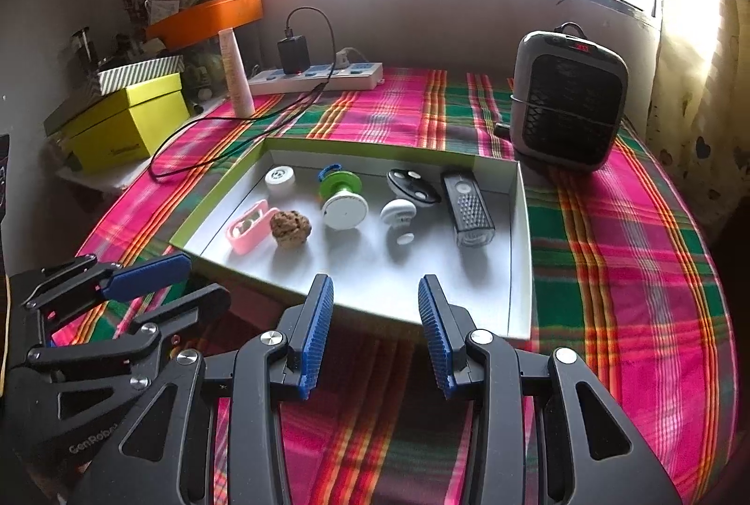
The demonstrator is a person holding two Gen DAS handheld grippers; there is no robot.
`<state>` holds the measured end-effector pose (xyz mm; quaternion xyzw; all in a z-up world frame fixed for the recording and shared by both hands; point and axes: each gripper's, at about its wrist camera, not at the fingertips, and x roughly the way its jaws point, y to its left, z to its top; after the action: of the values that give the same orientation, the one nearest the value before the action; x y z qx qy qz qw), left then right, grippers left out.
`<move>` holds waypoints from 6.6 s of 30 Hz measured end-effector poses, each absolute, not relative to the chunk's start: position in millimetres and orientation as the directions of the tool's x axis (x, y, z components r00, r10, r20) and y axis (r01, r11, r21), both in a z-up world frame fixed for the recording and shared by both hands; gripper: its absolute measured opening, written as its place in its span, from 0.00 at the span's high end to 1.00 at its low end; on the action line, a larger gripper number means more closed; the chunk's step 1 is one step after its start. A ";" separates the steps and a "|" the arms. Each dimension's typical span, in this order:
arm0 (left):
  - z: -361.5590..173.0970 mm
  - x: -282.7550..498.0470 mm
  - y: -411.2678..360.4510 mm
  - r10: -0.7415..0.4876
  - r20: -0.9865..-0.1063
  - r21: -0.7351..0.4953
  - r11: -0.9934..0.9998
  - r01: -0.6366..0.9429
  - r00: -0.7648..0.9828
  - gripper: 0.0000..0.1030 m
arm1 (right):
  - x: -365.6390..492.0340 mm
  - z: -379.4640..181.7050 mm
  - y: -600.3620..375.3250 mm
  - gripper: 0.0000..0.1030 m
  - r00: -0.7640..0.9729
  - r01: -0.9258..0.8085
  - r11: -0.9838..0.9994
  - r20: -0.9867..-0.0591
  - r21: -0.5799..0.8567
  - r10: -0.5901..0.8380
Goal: Organize objects
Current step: 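Withdraw both open tools from the tray toward the pink scoop and second walnut, then move left tool to the pink plastic scoop while right tool approaches second walnut, then close left tool on pink scoop while right tool grasps second walnut, then lift pink scoop and walnut and carry them over the tray with both tools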
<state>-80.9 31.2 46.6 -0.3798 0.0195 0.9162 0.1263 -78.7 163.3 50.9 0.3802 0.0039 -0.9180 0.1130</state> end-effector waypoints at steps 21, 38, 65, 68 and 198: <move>21.7 -70.0 21.5 0.252 -0.740 -0.120 -0.962 -0.247 -0.624 0.59 | -49.2 26.1 165.9 0.57 -0.638 0.226 -0.967 -0.732 0.118 -0.238; 15.5 -90.0 37.3 0.293 -0.745 -0.128 -0.944 -0.303 -0.599 0.57 | -50.2 20.9 174.7 0.56 -0.629 0.186 -0.975 -0.747 0.124 -0.216; 15.5 -93.5 34.9 0.322 -0.740 -0.138 -0.932 -0.335 -0.590 0.57 | -52.0 14.7 180.1 0.56 -0.613 0.162 -0.981 -0.768 0.107 -0.185; 17.0 -95.6 36.9 0.330 -0.738 -0.139 -0.928 -0.346 -0.589 0.57 | -53.5 13.8 180.0 0.56 -0.610 0.158 -0.981 -0.771 0.109 -0.184; 8.8 -104.0 55.5 0.310 -0.782 -0.086 -0.913 -0.399 -0.541 0.85 | -52.3 13.3 180.8 0.68 -0.607 0.202 -0.975 -0.770 0.090 -0.197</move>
<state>-104.0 55.5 8.8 -0.4343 0.0513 0.8763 0.2020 -52.3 180.8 13.3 0.4290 0.0031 -0.8964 0.1111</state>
